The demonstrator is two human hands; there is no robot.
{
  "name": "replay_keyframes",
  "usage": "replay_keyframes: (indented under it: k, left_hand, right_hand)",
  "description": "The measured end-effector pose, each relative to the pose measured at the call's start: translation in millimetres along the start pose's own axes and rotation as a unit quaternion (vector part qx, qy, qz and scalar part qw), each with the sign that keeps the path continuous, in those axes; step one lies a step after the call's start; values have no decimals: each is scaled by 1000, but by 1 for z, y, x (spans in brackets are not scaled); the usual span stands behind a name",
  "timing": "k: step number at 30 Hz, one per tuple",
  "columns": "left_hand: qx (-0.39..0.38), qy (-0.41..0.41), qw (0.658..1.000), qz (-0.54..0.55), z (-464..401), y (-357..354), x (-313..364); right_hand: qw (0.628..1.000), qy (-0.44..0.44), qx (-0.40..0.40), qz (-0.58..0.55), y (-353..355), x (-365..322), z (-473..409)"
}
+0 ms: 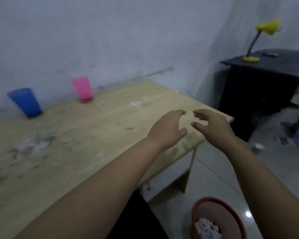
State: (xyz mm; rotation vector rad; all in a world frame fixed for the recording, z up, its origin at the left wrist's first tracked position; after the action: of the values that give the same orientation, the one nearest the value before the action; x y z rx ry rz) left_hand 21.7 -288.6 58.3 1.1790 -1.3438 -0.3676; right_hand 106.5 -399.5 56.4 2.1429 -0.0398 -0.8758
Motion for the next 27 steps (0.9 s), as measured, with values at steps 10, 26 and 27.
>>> replay_keyframes:
  k: [10,26,27]
  left_hand:
    - [150,208,914,-314,132,212,-205]
    - [285,458,794,-279,423,300,-354]
    - [300,461,790,-273,434,300,-357]
  right_hand:
    - [958,236,-158,-32,-185,-245,-65]
    - [800,471,-364,-70,-394,-496,71]
    - [793,482,-366,-73,-401,-504,78]
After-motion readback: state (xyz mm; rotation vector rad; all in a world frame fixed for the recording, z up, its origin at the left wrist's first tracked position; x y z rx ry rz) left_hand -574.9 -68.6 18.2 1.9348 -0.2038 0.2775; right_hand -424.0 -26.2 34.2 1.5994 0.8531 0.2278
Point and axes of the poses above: each hand's wrist, its own z-axis away from the middle knuckle, its own y-axis out of the back of the hand, x = y × z, the point moved 6 cm from there along -z, towards the middle knuckle, and after that the axes turned 13 degrees about y, right-handed, at the moved point
